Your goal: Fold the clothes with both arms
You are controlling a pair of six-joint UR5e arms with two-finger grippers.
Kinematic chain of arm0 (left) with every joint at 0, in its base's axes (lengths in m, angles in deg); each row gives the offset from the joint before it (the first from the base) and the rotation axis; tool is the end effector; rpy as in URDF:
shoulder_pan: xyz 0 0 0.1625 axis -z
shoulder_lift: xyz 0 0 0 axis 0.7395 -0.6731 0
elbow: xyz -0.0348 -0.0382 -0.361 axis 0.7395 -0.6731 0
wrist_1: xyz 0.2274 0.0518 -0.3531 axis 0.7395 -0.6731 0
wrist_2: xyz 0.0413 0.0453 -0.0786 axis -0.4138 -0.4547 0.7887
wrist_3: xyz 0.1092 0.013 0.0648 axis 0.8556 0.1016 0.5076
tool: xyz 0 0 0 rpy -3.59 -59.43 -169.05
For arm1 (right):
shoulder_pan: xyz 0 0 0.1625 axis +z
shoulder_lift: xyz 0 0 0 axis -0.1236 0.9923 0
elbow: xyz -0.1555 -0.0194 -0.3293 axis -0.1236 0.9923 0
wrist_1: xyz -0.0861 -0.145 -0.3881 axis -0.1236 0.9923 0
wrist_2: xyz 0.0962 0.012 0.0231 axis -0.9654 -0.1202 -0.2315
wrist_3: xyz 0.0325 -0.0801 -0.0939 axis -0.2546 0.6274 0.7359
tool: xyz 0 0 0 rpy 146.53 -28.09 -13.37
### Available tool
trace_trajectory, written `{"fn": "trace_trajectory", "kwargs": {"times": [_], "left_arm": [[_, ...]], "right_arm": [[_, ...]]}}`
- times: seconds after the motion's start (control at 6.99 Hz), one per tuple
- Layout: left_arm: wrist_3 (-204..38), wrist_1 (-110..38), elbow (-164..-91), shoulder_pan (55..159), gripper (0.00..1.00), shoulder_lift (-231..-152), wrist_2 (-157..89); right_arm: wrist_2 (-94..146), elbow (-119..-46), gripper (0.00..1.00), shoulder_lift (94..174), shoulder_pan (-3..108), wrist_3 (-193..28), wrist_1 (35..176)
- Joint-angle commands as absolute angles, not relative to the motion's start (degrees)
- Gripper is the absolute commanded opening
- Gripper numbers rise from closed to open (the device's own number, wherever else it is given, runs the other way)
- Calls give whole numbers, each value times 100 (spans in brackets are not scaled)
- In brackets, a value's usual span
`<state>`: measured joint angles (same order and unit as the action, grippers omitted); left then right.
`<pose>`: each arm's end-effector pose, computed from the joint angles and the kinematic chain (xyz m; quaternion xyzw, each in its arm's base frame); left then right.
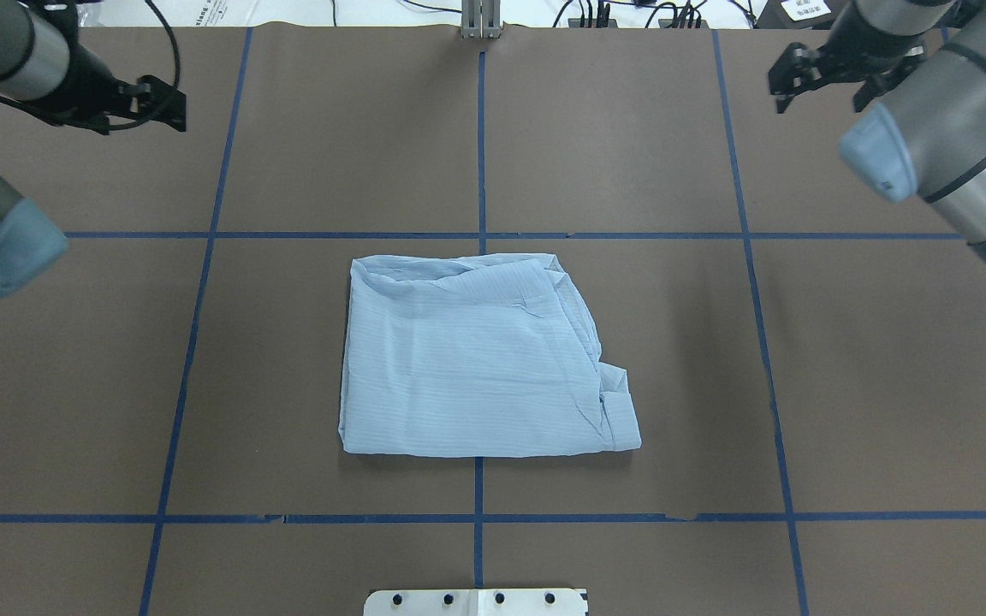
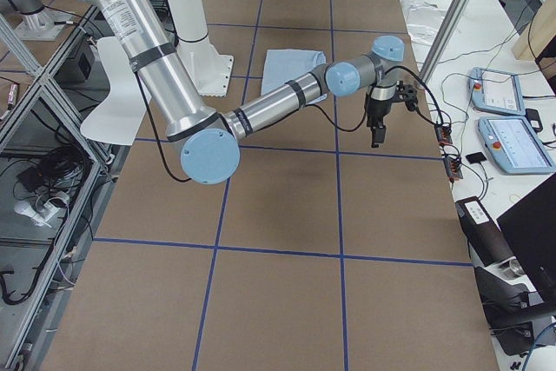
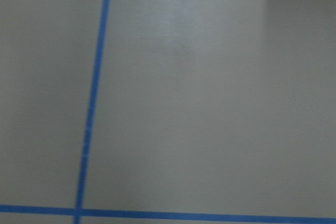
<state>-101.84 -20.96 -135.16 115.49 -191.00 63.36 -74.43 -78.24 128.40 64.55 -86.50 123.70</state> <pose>0.1693 -0.6038 0.3439 0.1770 0.3602 -0.0059 0.9159 -0.1465 -0.6409 0.3875 0.0582 -0.3225 -0.0307 0.9443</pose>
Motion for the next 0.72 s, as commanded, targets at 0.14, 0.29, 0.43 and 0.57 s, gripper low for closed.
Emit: {"fn": "trace_trajectory", "kwargs": {"times": [0.14,0.29,0.43,0.57], "left_arm": [[-7715,-2055,-13174,12834,100,-18233,6827],[-7673,-2333,-12849,13160,100,-17927,7237],[-7716,-2692,-12655,13163,100,-17889,7250],[-7716,-3383,-12418,13250,100,-17836,7250]], "right_arm": [[-8160,-7717,100,14080,7522,-6309,12313],[-8354,-7813,100,14449,7673,-6138,12270],[-8400,-7858,100,14531,7814,-6128,12278],[-8365,-7867,100,14628,7920,-6102,12278]]}}
